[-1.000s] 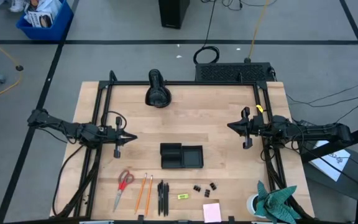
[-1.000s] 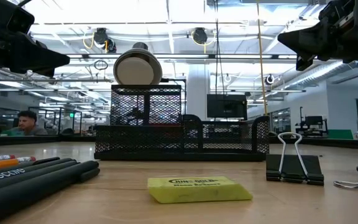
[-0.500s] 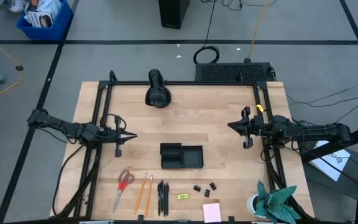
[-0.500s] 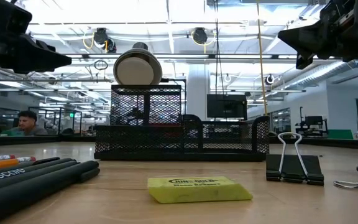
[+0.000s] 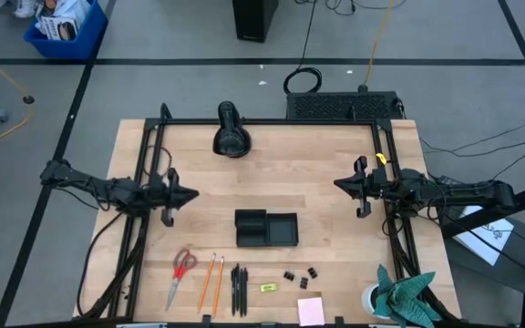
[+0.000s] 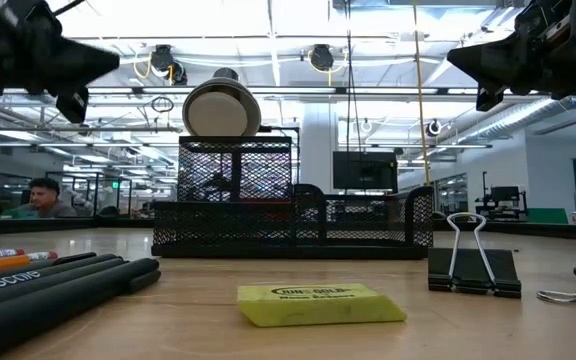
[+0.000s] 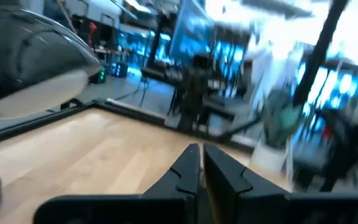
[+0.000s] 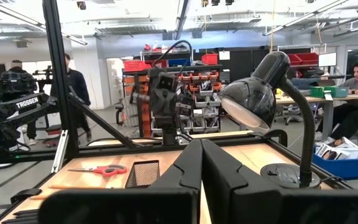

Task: Pick and place office supplies into organizer
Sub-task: Put the left orange pencil into the desk organizer

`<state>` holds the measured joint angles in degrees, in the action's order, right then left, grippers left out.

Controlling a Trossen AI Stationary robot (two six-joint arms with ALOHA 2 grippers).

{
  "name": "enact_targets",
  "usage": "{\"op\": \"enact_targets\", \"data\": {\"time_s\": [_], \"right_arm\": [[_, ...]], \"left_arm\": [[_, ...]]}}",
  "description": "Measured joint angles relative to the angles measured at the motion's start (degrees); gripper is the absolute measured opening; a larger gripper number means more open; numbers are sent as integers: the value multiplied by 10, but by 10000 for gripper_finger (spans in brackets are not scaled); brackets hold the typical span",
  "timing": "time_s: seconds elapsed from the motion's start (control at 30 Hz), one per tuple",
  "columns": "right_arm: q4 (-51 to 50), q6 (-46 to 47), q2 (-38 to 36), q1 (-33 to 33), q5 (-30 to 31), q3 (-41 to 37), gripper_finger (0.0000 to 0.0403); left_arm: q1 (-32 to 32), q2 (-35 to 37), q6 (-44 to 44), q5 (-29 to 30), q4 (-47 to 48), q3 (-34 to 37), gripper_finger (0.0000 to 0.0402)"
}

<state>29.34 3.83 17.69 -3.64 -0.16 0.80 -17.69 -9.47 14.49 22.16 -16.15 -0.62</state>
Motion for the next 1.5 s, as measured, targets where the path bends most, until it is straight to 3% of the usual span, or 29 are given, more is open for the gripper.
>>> {"op": "enact_targets", "data": {"time_s": [0.13,0.27,0.37,0.5,0.6,0.73,0.87,0.97,1.03,1.27,1.5], "right_arm": [[0,-17,0,-1,2,0,0],[6,-58,0,-1,3,0,0],[13,-62,0,-1,3,0,0],[29,-81,0,-1,3,0,0],[32,-93,0,-1,3,0,0],[35,-93,0,-1,2,0,0],[35,-92,0,-1,2,0,0],[35,-80,0,-1,1,0,0],[35,-67,0,-1,1,0,0],[34,-66,0,-1,1,0,0],[40,-87,0,-1,3,0,0]], "left_arm": [[0,0,45,-7,-17,-1,26],[-17,-10,64,-41,31,-30,26],[-59,-64,97,6,60,-61,26],[-135,-200,144,84,92,-149,26],[-190,-323,216,164,223,-270,26],[-230,-480,460,191,528,-460,26],[-247,-624,671,99,740,-605,26],[-250,-716,776,-9,790,-673,26],[-254,-773,819,-67,795,-700,26],[-247,-916,861,-185,783,-740,26],[-204,-973,904,-201,713,-741,26]]}}
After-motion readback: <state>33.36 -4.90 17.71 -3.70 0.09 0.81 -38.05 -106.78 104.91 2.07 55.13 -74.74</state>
